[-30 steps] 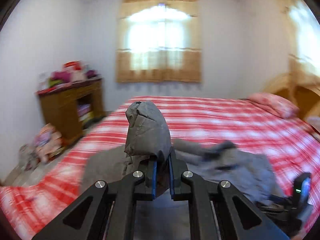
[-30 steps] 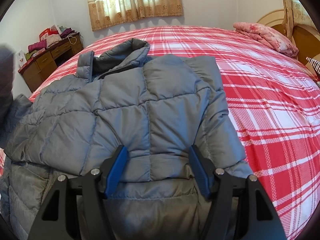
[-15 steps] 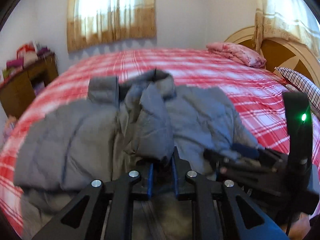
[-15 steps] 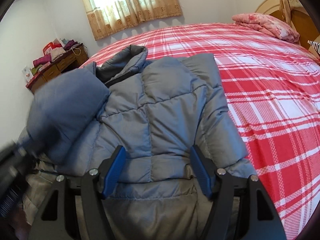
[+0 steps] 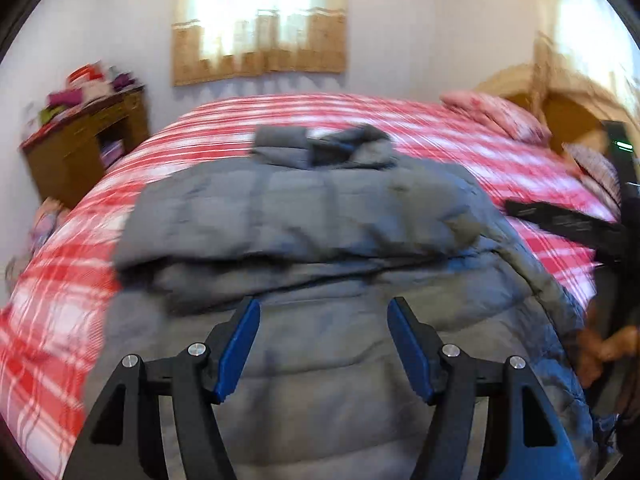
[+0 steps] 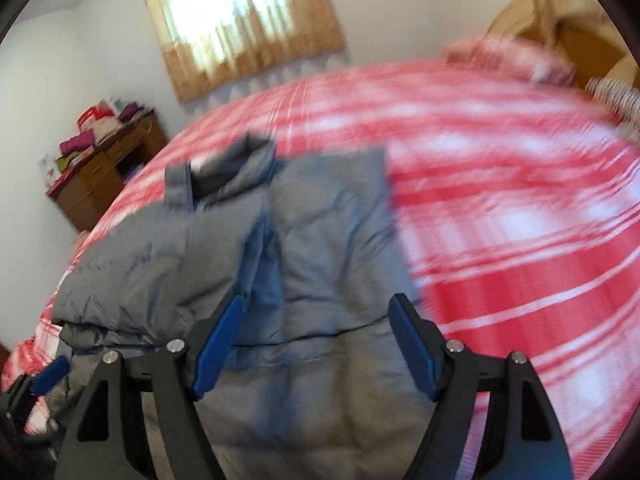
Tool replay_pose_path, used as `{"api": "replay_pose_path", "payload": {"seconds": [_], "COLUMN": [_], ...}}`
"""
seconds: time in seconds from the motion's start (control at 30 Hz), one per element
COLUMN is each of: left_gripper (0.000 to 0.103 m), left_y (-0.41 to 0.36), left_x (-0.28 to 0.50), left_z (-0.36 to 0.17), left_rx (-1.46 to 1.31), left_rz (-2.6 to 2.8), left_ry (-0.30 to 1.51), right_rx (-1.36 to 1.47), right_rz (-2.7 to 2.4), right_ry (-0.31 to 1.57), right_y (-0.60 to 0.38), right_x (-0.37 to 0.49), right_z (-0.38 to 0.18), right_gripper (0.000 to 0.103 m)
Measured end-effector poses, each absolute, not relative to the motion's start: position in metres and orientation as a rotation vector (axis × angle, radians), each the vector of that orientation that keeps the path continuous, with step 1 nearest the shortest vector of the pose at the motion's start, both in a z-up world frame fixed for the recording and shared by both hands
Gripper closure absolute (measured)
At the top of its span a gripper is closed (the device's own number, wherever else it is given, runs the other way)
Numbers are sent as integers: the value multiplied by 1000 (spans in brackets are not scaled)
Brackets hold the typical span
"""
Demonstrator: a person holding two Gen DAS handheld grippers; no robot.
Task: Fold large clothes
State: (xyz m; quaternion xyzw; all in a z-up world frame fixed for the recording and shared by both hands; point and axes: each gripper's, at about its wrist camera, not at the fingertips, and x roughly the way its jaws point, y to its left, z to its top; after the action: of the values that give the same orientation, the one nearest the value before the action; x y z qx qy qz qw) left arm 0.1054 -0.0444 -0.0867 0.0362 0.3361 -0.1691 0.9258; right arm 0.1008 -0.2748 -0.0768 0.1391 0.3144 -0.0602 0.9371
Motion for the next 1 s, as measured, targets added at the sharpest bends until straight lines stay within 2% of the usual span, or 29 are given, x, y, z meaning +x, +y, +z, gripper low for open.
{"api": "replay_pose_path", "payload": {"seconds": [0.13,0.17,0.2,0.23,0.27,0.53,0.77,0.9,1.0], "left_gripper": [36,36,36,36,36,36,36,36,36], "left_y": [-11,-3,2,5,5,-9,-12,14,22], "left_x": [126,134,143,153,166,251,292,295,296], "left_z": [-68,-63,-57,-51,-46,-37,-84,-138,-145], "left_rx": [49,39,29,25,33,124,128,42,-13], "left_rz": [-257,-231,-205,-185,-171,-109,-36,-8,-25], "left_ry": [679,670,662,659,656,650,717,805,823], "right_rx": [204,187,181,178,176,106,60,81,107], "right_rz": [2,28,52,77,91,63,55,60,67], "right_ry": [600,624,651,682,717,901,900,876,870], "right_y": [-249,-241,-235,-228,-221,-210,-215,-216,-217], "right_x": [118,132,147,163,178,209,199,194,193], "right_z": [-34,-31,-32,-36,-43,-123,-137,-139,-141], "right_gripper": [25,29,37,59,71,72,72,72,72]}}
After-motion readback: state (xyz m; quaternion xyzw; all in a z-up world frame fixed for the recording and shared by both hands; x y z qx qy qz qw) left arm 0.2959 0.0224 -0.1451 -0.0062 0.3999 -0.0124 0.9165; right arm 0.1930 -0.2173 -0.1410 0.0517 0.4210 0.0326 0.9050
